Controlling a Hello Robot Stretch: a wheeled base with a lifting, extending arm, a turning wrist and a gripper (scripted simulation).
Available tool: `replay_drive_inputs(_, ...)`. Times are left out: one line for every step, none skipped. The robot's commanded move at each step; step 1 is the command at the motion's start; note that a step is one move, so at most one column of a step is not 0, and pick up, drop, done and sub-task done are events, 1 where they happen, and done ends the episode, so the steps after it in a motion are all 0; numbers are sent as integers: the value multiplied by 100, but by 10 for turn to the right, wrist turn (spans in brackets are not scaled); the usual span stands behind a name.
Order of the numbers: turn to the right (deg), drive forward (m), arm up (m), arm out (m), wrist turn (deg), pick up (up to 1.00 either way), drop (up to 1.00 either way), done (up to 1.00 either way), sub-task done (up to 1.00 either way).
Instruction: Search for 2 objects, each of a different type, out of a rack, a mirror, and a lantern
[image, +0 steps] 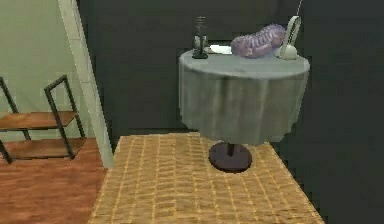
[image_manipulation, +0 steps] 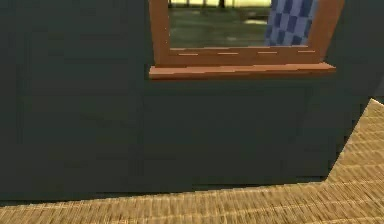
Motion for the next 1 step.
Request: replay_drive_inputs(-180,0,0,0,0,0,0,0,0)
